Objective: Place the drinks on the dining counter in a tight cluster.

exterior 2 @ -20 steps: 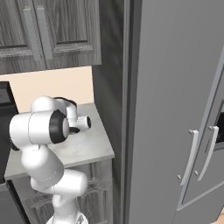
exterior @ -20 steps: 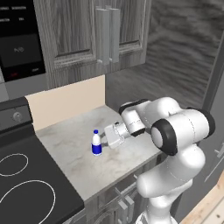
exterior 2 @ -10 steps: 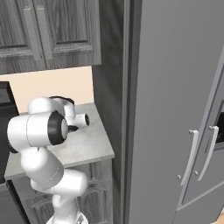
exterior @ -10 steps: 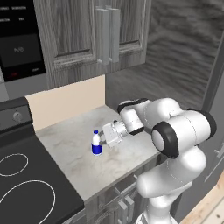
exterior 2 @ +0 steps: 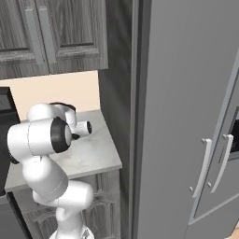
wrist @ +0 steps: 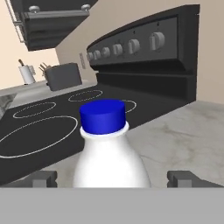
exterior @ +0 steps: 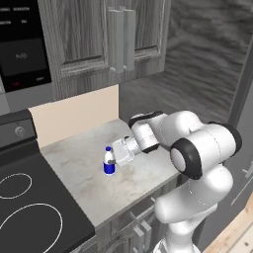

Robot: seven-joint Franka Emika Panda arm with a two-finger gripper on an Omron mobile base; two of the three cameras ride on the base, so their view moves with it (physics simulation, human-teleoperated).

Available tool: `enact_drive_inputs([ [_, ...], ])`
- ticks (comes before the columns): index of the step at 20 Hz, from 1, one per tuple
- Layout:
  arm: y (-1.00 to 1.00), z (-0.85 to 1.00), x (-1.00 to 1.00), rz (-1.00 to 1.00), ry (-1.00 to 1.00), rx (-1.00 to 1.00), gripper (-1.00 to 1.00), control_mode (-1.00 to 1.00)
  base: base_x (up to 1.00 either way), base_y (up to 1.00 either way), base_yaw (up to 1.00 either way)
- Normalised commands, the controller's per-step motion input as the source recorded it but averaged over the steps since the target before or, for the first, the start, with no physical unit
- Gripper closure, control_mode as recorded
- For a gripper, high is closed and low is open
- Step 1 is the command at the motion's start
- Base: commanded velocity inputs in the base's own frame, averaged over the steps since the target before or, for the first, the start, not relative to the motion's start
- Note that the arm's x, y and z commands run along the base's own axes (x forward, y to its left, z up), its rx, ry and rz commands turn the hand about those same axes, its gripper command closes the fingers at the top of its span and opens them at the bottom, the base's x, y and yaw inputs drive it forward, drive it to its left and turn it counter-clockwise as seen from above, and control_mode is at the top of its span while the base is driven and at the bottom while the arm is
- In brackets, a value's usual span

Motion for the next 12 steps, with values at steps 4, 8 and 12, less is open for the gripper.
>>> enact_drive_inputs([
  [4, 0.00, 0.00, 0.00, 0.00, 0.00, 0.00, -1.00, -1.00, 0.00, 0.00, 0.00],
  [8, 0.00, 0.00, 0.00, 0.00, 0.00, 0.00, 1.00, -1.00, 0.00, 0.00, 0.00],
  [12, 0.00, 0.00, 0.00, 0.00, 0.00, 0.00, 1.00, -1.00, 0.00, 0.00, 0.00],
])
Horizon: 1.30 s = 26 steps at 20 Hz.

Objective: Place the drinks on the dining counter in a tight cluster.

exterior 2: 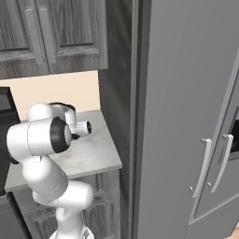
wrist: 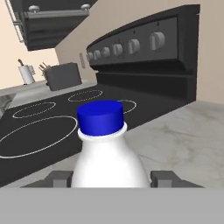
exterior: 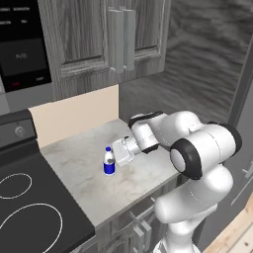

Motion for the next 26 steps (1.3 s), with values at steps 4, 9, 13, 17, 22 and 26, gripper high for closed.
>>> enact_drive_inputs([
  [4, -0.08, 0.23, -0.27, -0.12, 0.01, -0.01, 1.00, -1.00, 0.00, 0.00, 0.00],
  [9, -0.14, 0.78, -0.69, -0.25, 0.00, -0.05, 1.00, -1.00, 0.00, 0.00, 0.00],
  [13, -0.08, 0.93, -0.49, -0.34, 0.15, -0.19, 1.00, -1.00, 0.00, 0.00, 0.00],
  [17, -0.06, 0.91, -0.26, -0.31, 0.32, -0.31, 1.00, -1.00, 0.00, 0.00, 0.00],
  [22, -0.12, 0.80, -0.36, -0.28, 0.28, -0.32, 1.00, -1.00, 0.00, 0.00, 0.00],
  [26, -0.33, 0.53, -0.55, -0.16, 0.02, -0.23, 1.00, -1.00, 0.00, 0.00, 0.00],
])
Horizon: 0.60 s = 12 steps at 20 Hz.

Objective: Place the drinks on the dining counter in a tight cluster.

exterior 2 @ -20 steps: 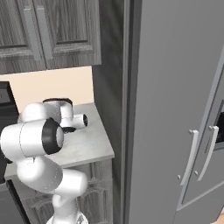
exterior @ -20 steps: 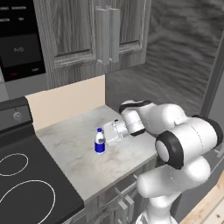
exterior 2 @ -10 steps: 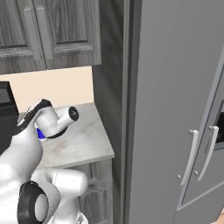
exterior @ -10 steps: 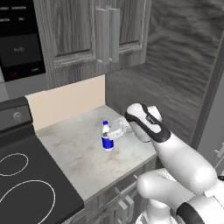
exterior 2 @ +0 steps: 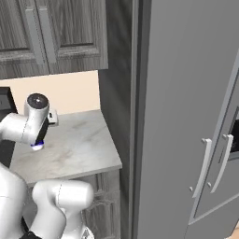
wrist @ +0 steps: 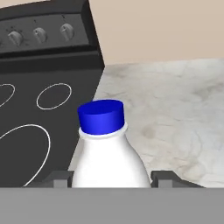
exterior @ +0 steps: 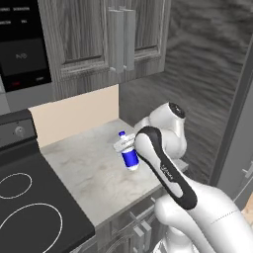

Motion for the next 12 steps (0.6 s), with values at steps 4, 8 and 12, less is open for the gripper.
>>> enact_drive_inputs([
  [4, -0.38, 0.51, -0.69, -0.07, -0.04, -0.16, 1.00, -1.00, 0.00, 0.00, 0.00],
  [8, -0.34, 0.48, -0.80, 0.00, -0.13, -0.04, 1.00, -1.00, 0.00, 0.00, 0.00],
  [12, -0.26, 0.30, -0.84, 0.00, -0.20, 0.01, 1.00, -1.00, 0.00, 0.00, 0.00],
])
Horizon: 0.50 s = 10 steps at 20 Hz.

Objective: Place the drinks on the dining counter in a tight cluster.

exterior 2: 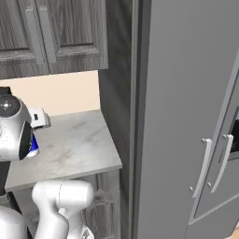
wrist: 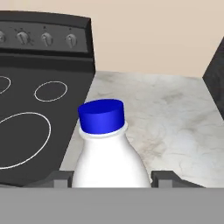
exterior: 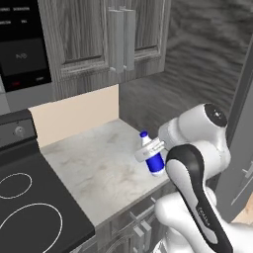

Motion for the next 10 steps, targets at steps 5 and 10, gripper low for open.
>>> enact_drive_inputs([
  [5, -0.02, 0.11, -0.33, 0.01, -0.11, 0.07, 1.00, -1.00, 0.00, 0.00, 0.00],
  [10, 0.00, 0.00, -0.32, 0.00, -0.01, 0.00, 1.00, -1.00, 0.00, 0.00, 0.00],
])
